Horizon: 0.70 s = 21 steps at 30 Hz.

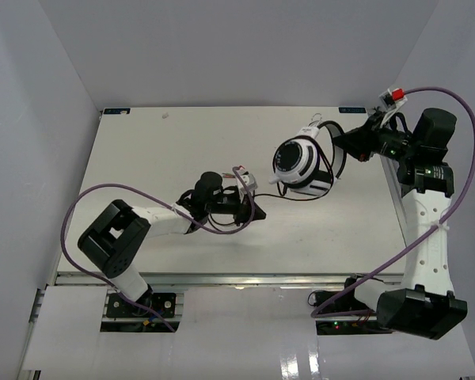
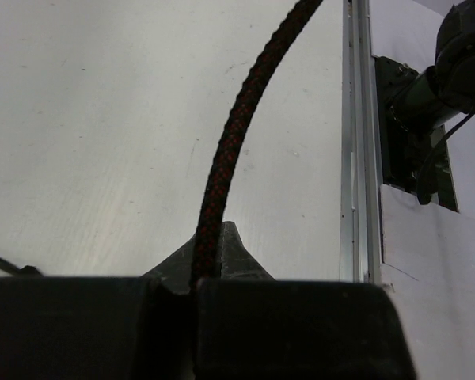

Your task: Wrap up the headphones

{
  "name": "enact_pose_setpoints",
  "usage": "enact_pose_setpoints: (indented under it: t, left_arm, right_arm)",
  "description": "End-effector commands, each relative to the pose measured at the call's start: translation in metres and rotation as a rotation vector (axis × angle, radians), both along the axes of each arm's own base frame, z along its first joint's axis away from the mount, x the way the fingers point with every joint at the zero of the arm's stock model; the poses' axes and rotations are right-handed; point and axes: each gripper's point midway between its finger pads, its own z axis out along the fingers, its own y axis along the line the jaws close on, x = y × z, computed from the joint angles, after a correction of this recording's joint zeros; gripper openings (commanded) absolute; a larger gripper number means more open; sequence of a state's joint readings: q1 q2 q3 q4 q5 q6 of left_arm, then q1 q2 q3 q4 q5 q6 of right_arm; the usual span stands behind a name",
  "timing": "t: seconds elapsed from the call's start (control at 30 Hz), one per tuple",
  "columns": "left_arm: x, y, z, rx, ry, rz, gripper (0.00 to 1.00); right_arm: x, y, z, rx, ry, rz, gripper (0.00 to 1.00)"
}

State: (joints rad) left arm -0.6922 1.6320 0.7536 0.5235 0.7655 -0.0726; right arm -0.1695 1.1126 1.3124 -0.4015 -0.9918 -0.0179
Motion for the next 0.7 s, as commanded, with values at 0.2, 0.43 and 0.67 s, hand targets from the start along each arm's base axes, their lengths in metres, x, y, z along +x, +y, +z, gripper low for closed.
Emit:
enact_pose_setpoints:
  t: [0.2,0.43,0.67]
  left_arm:
    - [0.059,0.059,0.091,-0.002,0.037,0.119,0.0]
    - [0.042,0.029,0.128,-0.04,0.365,-0.029,0.0]
    - [0.01,0.01,0.122,-0.008,0.595,-0.114,0.0]
  right_arm:
    - [0.016,-0.041,-0.05,-0.521,-0.359,-0.105,0.08]
    - [0.025,-0.01,-0.11,-0.727,-0.413,-0.202,0.08]
    - [0.052,-0.02,-0.111,-0.768,-0.408,-0.567,0.08]
